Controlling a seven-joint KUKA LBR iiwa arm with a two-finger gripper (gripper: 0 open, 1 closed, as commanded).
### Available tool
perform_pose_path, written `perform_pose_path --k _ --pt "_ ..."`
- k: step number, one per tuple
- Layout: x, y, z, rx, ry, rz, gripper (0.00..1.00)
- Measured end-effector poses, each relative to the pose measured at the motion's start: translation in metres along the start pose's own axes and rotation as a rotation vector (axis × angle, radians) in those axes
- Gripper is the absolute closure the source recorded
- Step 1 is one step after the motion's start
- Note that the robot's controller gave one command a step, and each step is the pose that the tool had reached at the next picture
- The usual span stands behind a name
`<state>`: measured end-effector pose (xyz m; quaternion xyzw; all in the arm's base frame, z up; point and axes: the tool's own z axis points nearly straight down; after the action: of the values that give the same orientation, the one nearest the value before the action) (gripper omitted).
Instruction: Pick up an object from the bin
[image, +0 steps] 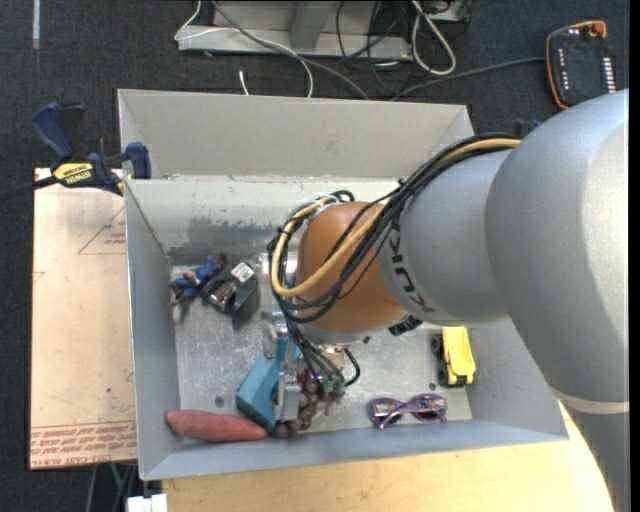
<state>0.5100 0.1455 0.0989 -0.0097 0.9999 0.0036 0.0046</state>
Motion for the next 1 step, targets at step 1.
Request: perform_pose_path --k 1 --pt "0.0047 -0.0229 -0.0068 0.000 -0.006 0.032 0.00"
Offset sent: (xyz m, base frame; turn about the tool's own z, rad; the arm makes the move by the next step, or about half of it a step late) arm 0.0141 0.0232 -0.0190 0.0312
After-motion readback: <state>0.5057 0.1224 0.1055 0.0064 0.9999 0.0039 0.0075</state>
